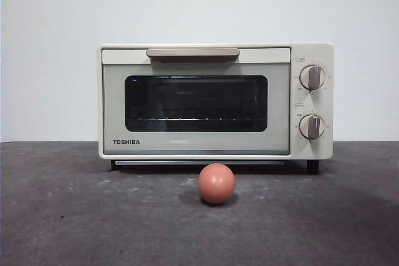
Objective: Eggoven
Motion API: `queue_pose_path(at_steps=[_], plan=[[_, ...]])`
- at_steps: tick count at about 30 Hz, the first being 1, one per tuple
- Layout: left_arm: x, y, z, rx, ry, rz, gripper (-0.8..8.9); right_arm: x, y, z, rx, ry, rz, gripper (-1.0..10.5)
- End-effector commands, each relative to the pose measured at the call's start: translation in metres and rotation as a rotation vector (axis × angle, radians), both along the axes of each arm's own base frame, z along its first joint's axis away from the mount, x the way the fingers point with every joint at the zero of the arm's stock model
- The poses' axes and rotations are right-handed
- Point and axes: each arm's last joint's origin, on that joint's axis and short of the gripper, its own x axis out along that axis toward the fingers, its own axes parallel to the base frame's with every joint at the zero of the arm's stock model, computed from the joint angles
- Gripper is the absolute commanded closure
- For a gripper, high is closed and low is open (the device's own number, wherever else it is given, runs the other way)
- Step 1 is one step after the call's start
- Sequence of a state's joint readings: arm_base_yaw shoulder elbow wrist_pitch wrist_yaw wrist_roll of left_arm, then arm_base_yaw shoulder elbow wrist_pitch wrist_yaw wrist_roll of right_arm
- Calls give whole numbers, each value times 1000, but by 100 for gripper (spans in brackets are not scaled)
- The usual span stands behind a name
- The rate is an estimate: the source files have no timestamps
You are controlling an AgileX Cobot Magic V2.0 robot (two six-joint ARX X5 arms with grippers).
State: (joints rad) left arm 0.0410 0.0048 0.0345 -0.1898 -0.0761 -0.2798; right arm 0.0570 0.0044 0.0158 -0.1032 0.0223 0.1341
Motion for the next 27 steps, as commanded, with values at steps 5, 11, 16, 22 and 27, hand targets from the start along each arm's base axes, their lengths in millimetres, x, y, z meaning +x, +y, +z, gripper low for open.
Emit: queue_pose_path(at_steps=[5, 11, 16, 22, 27], plan=[[0, -2, -3, -59, 25, -73, 808, 0, 1, 1, 92, -9, 13, 942], [-3, -6, 10, -167, 10, -196, 808, -3, 2, 11, 250, 13, 66, 942], [-4, -11, 29, -246, 38, -337, 808, -8, 3, 33, 280, 21, 105, 942], [1, -14, 67, -262, 81, -453, 808, -14, 4, 75, 238, 62, 131, 943], [9, -17, 105, -214, 147, -598, 808, -15, 6, 113, 178, 157, 221, 943]])
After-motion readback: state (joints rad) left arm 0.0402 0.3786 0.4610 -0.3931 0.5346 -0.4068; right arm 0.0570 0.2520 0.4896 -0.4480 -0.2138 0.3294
